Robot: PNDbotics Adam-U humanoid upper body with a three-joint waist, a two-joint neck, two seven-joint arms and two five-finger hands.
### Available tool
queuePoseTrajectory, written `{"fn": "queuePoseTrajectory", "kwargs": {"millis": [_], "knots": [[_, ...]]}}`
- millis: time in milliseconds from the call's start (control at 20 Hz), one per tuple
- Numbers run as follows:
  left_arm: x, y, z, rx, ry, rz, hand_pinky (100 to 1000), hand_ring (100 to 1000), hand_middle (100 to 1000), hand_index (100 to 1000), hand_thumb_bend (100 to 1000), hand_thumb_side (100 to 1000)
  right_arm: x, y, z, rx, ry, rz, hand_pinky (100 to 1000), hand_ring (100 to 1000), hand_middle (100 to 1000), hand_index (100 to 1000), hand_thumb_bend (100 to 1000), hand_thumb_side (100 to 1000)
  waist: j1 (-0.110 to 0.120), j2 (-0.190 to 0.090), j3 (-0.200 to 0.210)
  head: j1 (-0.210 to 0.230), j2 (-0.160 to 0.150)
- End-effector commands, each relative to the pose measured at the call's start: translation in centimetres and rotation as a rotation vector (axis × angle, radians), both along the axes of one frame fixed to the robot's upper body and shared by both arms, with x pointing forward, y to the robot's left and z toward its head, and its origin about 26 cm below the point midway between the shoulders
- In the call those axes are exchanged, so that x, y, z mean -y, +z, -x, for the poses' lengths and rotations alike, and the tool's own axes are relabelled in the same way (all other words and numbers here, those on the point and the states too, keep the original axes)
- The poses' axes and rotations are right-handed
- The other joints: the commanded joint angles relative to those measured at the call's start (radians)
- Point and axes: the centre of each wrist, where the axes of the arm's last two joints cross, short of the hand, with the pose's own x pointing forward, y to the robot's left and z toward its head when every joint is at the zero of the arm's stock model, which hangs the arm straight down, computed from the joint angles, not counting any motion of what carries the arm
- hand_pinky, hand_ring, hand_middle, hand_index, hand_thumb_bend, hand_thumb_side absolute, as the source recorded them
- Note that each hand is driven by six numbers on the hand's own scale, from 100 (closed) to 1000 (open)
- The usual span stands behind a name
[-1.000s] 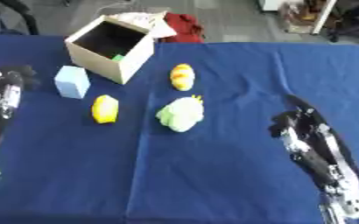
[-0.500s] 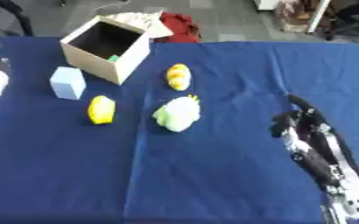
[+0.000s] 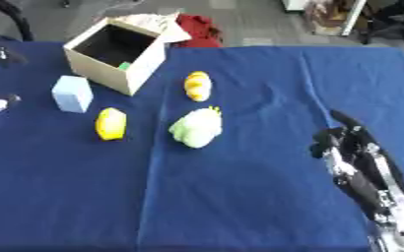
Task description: Pick up objects on the table and place them in the box.
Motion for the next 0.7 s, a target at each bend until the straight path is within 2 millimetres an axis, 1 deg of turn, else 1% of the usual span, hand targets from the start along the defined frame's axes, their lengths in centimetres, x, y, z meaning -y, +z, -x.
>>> {"fn": "queuePoseTrajectory", "kwargs": {"millis": [50, 200, 250, 300, 500, 600, 700], "knots": [[-0.9, 0.4, -1.3, -0.058, 0.018, -0.082, 876, 865, 884, 961, 372, 388, 0.3, 0.5, -0.1, 0.013, 0.012, 0.017, 581, 591, 592, 928, 100, 456, 0.001, -0.013, -0.005, 0.003, 0.005], [-0.7, -0.1, -2.7, -0.094, 0.016, -0.122, 885, 883, 900, 969, 427, 402, 0.3, 0.3, -0.1, 0.008, 0.013, 0.017, 582, 591, 592, 928, 100, 451, -0.002, -0.017, -0.009, 0.004, 0.005], [-0.5, -0.3, -3.1, -0.1, 0.016, -0.135, 885, 883, 900, 970, 440, 391, 0.3, 0.3, 0.0, 0.006, 0.013, 0.016, 582, 591, 592, 928, 100, 451, -0.003, -0.018, -0.01, 0.005, 0.005], [-0.4, -0.4, -3.5, -0.102, 0.015, -0.147, 889, 886, 903, 971, 477, 374, 0.3, 0.3, 0.0, 0.005, 0.014, 0.016, 582, 591, 592, 928, 100, 451, -0.004, -0.018, -0.01, 0.006, 0.005], [0.1, -1.1, -4.6, -0.093, 0.016, -0.189, 890, 889, 908, 974, 497, 359, 0.3, 0.2, 0.0, 0.003, 0.015, 0.014, 582, 591, 592, 928, 100, 447, -0.007, -0.017, -0.012, 0.012, 0.005], [0.3, -1.2, -4.9, -0.071, 0.02, -0.201, 891, 890, 910, 977, 513, 325, 0.3, 0.2, 0.0, 0.001, 0.015, 0.012, 582, 591, 592, 928, 100, 445, -0.009, -0.016, -0.015, 0.013, 0.005], [0.4, -1.5, -5.2, -0.046, 0.03, -0.208, 891, 890, 911, 980, 504, 290, 0.3, 0.2, 0.0, 0.0, 0.016, 0.01, 582, 591, 592, 928, 100, 443, -0.01, -0.015, -0.017, 0.014, 0.005]]}}
